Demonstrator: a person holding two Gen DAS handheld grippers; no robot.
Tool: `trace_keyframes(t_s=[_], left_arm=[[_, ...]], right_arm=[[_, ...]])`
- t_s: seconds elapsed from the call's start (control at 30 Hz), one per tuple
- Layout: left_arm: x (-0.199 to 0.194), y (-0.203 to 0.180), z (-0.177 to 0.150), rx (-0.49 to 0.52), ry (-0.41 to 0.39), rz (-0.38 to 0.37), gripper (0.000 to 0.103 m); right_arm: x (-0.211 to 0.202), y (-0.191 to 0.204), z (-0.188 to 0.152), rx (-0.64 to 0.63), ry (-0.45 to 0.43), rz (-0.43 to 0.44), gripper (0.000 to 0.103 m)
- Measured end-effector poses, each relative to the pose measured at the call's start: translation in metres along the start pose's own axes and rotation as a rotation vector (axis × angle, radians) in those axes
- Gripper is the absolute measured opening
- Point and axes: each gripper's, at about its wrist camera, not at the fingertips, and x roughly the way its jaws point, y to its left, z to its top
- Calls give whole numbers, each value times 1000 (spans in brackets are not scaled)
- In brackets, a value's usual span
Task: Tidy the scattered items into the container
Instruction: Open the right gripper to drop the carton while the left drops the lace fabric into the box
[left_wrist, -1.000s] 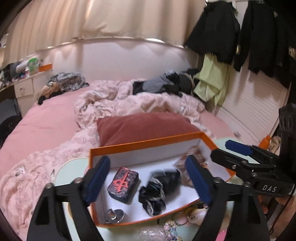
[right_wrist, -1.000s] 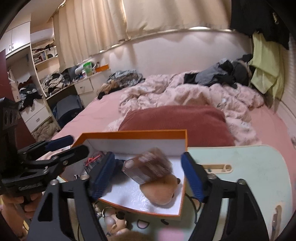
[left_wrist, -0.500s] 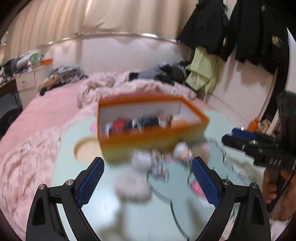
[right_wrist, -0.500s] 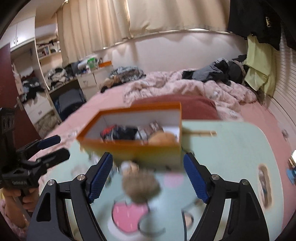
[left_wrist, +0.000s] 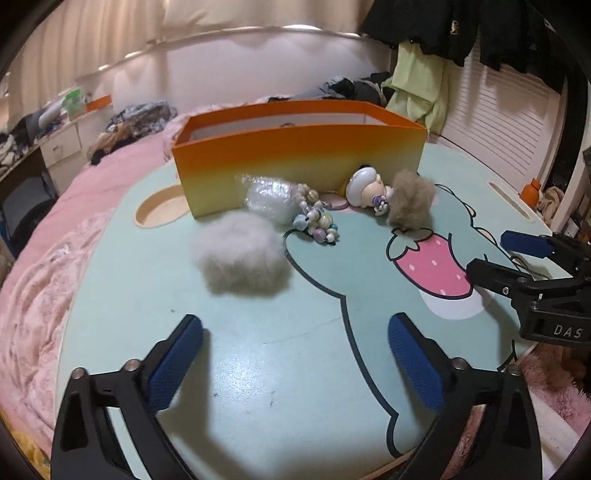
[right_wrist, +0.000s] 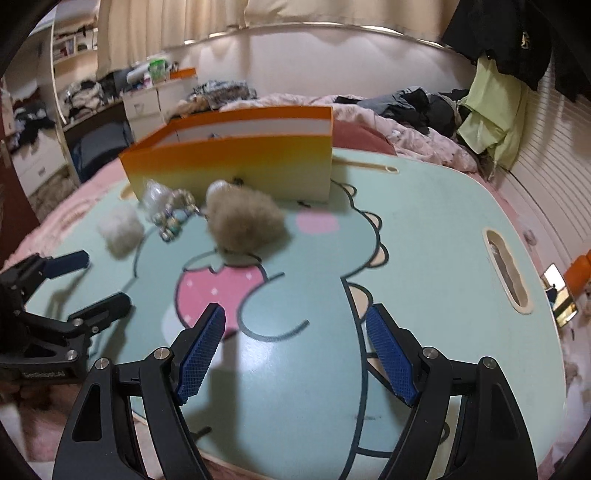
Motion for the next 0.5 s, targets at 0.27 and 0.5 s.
trace_keyframes(t_s=[0.27,0.5], left_arm=[[1,2,-3,4,-16,-10,103],[2,0,-4,5,-17,-10,103]], right_arm=[[5,5,-4,-16,21,-4,103],[4,5,-5,-17,19,-2,103]])
